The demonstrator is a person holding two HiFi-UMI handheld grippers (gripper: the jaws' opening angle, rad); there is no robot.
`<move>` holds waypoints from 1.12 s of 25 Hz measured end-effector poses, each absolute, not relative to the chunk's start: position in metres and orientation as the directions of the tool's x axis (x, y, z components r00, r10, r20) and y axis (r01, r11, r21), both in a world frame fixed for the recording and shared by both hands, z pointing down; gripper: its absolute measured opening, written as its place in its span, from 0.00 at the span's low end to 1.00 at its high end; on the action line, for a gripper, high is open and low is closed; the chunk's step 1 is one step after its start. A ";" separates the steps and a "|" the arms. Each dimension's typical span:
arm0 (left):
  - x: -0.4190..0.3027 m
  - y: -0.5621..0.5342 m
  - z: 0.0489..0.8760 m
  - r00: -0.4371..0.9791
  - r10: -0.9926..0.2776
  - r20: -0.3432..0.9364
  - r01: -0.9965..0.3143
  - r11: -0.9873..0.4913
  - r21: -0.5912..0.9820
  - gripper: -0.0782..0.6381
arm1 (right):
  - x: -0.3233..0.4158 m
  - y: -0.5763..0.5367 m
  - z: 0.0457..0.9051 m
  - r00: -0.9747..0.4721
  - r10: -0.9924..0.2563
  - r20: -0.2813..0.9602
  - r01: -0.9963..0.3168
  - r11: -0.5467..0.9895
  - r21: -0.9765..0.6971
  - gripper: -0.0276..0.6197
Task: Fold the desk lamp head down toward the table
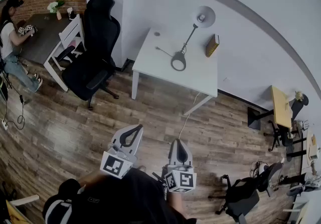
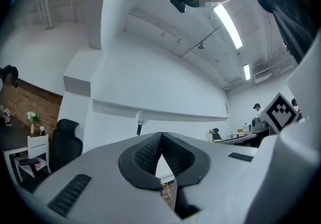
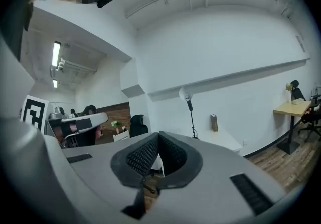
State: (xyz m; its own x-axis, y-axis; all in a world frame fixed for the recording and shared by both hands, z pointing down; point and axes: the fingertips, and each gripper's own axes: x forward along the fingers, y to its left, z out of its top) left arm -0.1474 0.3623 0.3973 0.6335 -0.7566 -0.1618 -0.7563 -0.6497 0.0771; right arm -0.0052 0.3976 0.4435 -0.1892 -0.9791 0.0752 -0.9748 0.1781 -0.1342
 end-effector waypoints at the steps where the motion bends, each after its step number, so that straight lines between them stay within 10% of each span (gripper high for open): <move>1: -0.148 0.363 0.398 0.635 -0.756 -0.158 -0.755 -0.651 0.079 0.14 | -0.006 0.399 0.443 -0.189 -0.979 0.076 -0.975 0.178 -0.135 0.06; 28: -0.102 0.397 0.403 0.632 -0.763 -0.137 -0.762 -0.644 0.073 0.14 | 0.027 0.431 0.448 -0.230 -0.971 0.065 -0.964 0.218 -0.151 0.06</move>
State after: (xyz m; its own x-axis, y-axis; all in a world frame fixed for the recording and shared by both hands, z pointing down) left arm -0.1020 0.3975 0.4030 0.6315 -0.7631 -0.1373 -0.7618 -0.6436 0.0734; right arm 0.0267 0.4312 0.4480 -0.2296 -0.9711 0.0651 -0.9642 0.2178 -0.1510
